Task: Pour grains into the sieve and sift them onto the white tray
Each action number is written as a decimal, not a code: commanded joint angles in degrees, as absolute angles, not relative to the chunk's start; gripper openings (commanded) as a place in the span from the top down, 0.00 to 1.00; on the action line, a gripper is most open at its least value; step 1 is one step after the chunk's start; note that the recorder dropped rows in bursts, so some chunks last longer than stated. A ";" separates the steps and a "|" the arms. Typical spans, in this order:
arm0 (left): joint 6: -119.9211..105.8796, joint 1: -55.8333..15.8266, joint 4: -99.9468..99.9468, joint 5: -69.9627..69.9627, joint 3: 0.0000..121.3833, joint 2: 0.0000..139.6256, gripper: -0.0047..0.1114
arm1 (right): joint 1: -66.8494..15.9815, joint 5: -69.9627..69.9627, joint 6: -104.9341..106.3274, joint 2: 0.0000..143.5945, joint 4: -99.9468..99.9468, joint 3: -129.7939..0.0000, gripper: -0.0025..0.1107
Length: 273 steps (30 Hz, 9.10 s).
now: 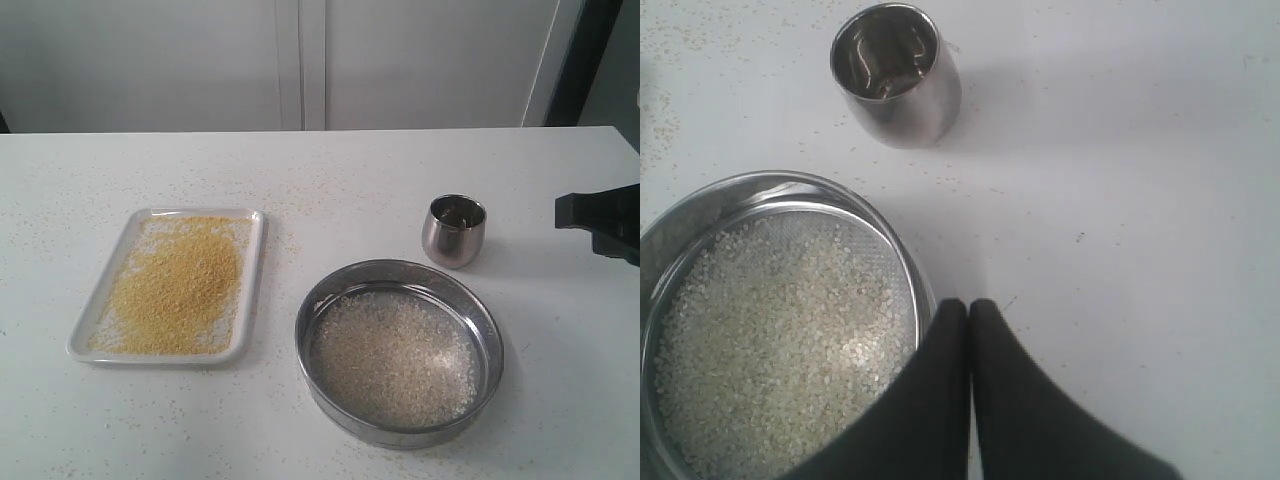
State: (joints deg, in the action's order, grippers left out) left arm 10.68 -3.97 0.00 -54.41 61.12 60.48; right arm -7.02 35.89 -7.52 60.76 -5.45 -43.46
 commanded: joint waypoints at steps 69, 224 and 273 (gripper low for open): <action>5.16 -1.16 -2.21 -22.35 11.56 4.57 0.96 | -6.80 35.51 -7.75 60.63 -5.11 -43.18 0.98; 2.61 -1.16 -2.09 -15.43 0.00 0.00 0.96 | -6.80 22.29 -9.24 0.00 6.14 -1.56 0.98; 2.61 -1.16 -2.09 -15.43 0.00 0.00 0.96 | -6.80 20.00 -1.23 0.00 6.15 -0.51 0.98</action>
